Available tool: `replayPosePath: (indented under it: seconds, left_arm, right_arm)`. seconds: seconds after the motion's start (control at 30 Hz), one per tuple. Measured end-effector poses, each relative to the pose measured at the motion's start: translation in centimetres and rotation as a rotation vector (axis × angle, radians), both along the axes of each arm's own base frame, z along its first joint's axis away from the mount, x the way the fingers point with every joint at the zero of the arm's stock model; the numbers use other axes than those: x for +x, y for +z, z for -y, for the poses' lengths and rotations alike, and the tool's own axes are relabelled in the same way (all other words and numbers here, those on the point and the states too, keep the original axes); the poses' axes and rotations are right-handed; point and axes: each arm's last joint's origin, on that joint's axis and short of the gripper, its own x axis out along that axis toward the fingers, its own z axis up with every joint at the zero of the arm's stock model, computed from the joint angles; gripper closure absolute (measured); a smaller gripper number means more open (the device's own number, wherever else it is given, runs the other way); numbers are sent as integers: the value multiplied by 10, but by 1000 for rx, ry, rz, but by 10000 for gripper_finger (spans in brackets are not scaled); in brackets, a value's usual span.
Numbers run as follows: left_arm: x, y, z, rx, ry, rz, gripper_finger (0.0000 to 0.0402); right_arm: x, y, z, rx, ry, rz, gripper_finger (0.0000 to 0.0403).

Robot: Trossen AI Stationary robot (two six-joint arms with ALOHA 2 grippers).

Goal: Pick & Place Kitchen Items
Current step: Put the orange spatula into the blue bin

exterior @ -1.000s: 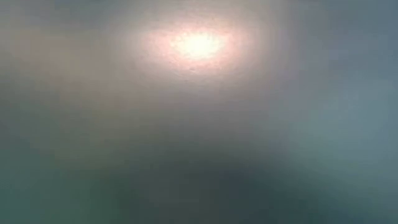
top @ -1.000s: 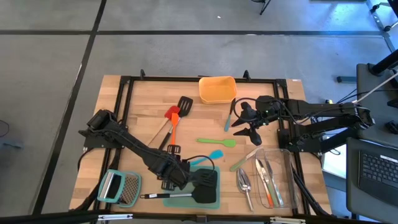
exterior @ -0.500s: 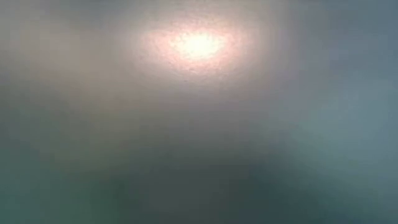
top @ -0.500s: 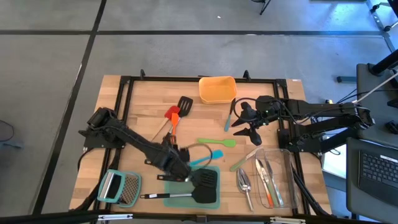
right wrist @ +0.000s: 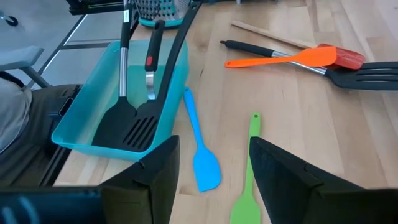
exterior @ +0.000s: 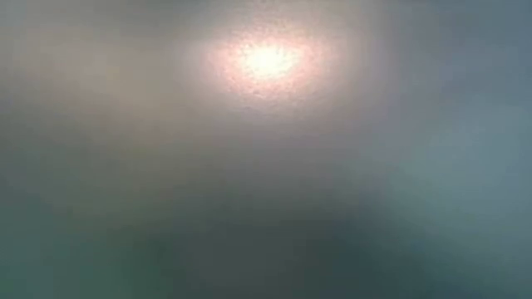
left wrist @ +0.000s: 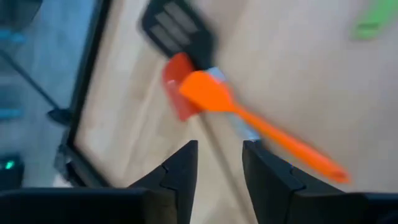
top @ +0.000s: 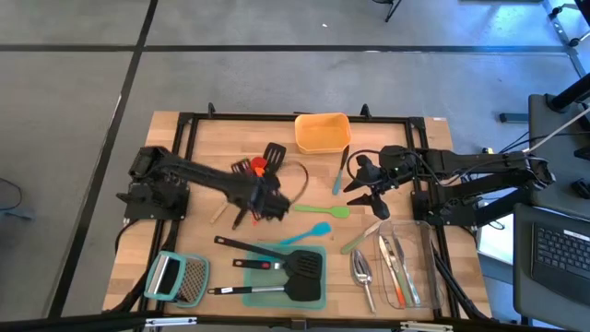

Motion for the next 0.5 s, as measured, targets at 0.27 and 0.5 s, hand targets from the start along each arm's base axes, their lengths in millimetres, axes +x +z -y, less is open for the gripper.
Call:
replayPosePath:
  seconds: [0.27, 0.5]
  left_arm:
    - [-49, -12, -50, -207, 162, 312, 290]
    - [-83, -46, -78, -355, 333, 604, 285]
  right_arm:
    - [0, 0, -5, -2, 27, -2, 206]
    - [0, 0, -5, -6, 30, 8, 206]
